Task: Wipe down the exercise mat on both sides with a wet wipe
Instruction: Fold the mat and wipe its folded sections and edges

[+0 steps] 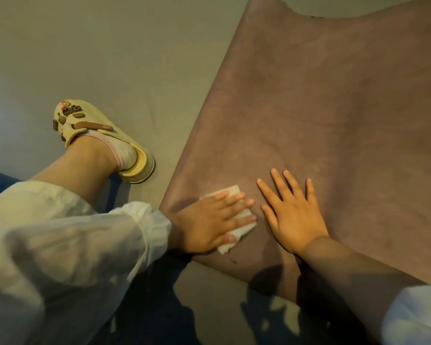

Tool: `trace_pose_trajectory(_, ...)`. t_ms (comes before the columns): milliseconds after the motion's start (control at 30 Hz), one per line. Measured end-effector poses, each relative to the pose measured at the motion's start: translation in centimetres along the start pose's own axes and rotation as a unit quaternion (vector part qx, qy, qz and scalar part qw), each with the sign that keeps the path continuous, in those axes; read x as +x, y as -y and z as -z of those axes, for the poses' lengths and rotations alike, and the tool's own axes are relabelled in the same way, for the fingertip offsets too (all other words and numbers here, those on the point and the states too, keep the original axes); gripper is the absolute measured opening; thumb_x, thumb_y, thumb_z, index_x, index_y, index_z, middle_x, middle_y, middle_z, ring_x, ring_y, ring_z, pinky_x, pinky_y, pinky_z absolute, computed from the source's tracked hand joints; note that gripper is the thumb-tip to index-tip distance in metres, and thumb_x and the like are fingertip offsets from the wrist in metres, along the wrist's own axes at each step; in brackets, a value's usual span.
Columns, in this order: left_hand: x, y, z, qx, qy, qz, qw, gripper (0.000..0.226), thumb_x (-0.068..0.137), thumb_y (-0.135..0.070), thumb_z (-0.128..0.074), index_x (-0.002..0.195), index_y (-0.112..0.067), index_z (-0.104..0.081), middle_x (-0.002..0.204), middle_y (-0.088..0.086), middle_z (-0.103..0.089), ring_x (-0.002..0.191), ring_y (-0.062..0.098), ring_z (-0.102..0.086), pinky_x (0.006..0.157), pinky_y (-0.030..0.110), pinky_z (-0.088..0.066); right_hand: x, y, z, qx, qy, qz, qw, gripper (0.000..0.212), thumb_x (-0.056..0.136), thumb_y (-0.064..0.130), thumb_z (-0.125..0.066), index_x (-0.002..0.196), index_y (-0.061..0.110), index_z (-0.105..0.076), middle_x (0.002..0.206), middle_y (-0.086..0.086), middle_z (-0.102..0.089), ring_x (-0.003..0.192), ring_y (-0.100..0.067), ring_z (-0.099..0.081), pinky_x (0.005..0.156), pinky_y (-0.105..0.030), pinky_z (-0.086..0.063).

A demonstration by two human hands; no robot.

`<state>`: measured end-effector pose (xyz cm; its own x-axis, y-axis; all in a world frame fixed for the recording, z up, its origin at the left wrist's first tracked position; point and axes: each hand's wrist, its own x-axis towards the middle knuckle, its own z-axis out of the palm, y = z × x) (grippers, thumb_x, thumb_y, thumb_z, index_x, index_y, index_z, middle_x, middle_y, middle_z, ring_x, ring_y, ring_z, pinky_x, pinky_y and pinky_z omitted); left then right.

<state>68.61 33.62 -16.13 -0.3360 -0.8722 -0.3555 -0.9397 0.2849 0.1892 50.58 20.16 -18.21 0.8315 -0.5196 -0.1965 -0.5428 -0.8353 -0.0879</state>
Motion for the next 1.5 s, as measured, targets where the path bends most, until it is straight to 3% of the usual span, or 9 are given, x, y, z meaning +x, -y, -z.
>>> trace_pose_trajectory(100, -1.6, -3.1, -1.5, -0.003, 0.03, -0.052, 0.998, 0.055, 0.099, -0.046, -0.019, 0.144, -0.035, 0.01, 0.148, -0.006, 0.025, 0.131, 0.011, 0.039, 0.1, 0.027, 0.037, -0.1, -0.1, -0.1, -0.004, -0.004, 0.001, 1.0, 0.057, 0.094, 0.047, -0.01, 0.148, 0.031, -0.017, 0.156, -0.005, -0.02, 0.144, -0.027, -0.015, 0.112, -0.056, -0.007)
trace_pose_trajectory(267, -0.9, -2.8, -2.3, 0.004, -0.027, 0.006, 1.0, 0.053, 0.099, -0.045, -0.016, 0.143, -0.032, 0.01, 0.15, -0.007, 0.019, 0.137, 0.011, 0.028, 0.104, 0.026, 0.032, -0.1, -0.1, -0.4, -0.002, -0.001, -0.002, 1.0, 0.055, 0.094, 0.046, -0.008, 0.148, 0.033, -0.006, 0.159, -0.003, -0.011, 0.146, -0.025, -0.006, 0.113, -0.054, 0.0)
trace_pose_trajectory(467, 1.1, -2.1, -1.8, -0.049, -0.16, 0.19, 0.967, 0.058, 0.098, -0.043, -0.031, 0.147, -0.023, -0.007, 0.154, 0.004, 0.0, 0.143, 0.019, 0.0, 0.116, 0.034, 0.0, 0.1, -0.3, -0.6, -0.002, 0.007, -0.001, 1.0, 0.054, 0.095, 0.045, -0.007, 0.148, 0.036, 0.0, 0.159, -0.001, -0.005, 0.146, -0.024, -0.001, 0.113, -0.054, 0.002)
trace_pose_trajectory(633, 1.8, -4.8, -2.2, -0.111, -0.259, 0.354, 0.892, 0.055, 0.083, -0.031, -0.069, 0.129, -0.007, -0.05, 0.141, 0.022, -0.042, 0.129, 0.038, -0.042, 0.1, 0.042, -0.037, 0.1, -0.2, -0.5, -0.003, 0.006, -0.005, 1.0, 0.058, 0.092, 0.048, -0.001, 0.148, 0.037, -0.002, 0.159, 0.0, -0.008, 0.145, -0.023, -0.003, 0.113, -0.053, 0.001)
trace_pose_trajectory(800, 1.8, -6.8, -2.9, -0.091, -0.169, 0.345, 0.919, 0.058, 0.099, -0.039, -0.031, 0.15, -0.018, -0.012, 0.157, 0.006, -0.013, 0.145, 0.021, -0.011, 0.113, 0.032, 0.002, 0.0, -0.1, -0.4, 0.004, 0.005, -0.006, 1.0, 0.057, 0.093, 0.048, -0.003, 0.149, 0.037, -0.003, 0.159, 0.0, -0.005, 0.146, -0.023, 0.0, 0.114, -0.054, 0.001)
trace_pose_trajectory(1033, 1.8, -12.6, -2.8, -0.11, -0.151, 0.338, 0.923, 0.054, 0.089, -0.039, -0.033, 0.137, -0.019, -0.047, 0.142, 0.01, -0.047, 0.13, 0.025, -0.045, 0.105, 0.047, -0.033, 0.1, -1.3, 1.5, -0.005, 0.033, 0.046, 0.998, 0.053, 0.099, 0.045, -0.019, 0.15, 0.035, -0.01, 0.159, -0.002, -0.007, 0.145, -0.023, -0.007, 0.114, -0.05, -0.005)
trace_pose_trajectory(1167, 2.8, -9.0, -2.1, -0.087, -0.142, 0.351, 0.921, 0.061, 0.093, -0.041, -0.022, 0.148, -0.014, -0.023, 0.154, 0.007, -0.024, 0.142, 0.022, -0.023, 0.114, 0.04, -0.007, -0.1, -5.6, 4.0, -0.085, 0.004, 0.015, 0.996, 0.046, 0.096, 0.041, -0.036, 0.14, 0.029, -0.043, 0.148, -0.009, -0.038, 0.134, -0.028, -0.034, 0.112, -0.05, -0.012)
trace_pose_trajectory(1267, 5.0, -5.1, -1.0, -0.086, -0.17, 0.386, 0.903, 0.06, 0.098, -0.038, -0.019, 0.15, -0.014, -0.005, 0.158, 0.006, -0.007, 0.146, 0.02, -0.004, 0.115, 0.034, 0.007, -0.8, -8.1, 4.7, -0.04, -0.016, -0.102, 0.994, 0.041, 0.095, 0.038, -0.041, 0.133, 0.029, -0.052, 0.148, -0.007, -0.039, 0.138, -0.025, -0.029, 0.112, -0.053, -0.008)
trace_pose_trajectory(1500, 10.8, 5.7, 2.7, -0.081, -0.184, 0.434, 0.878, 0.061, 0.1, -0.035, -0.022, 0.15, -0.01, 0.005, 0.158, 0.009, 0.0, 0.146, 0.021, 0.003, 0.115, 0.036, 0.006, -1.2, -7.6, 2.9, 0.03, -0.094, -0.139, 0.985, 0.049, 0.088, 0.037, -0.031, 0.123, 0.024, -0.063, 0.14, -0.009, -0.049, 0.134, -0.026, -0.04, 0.11, -0.056, -0.017)
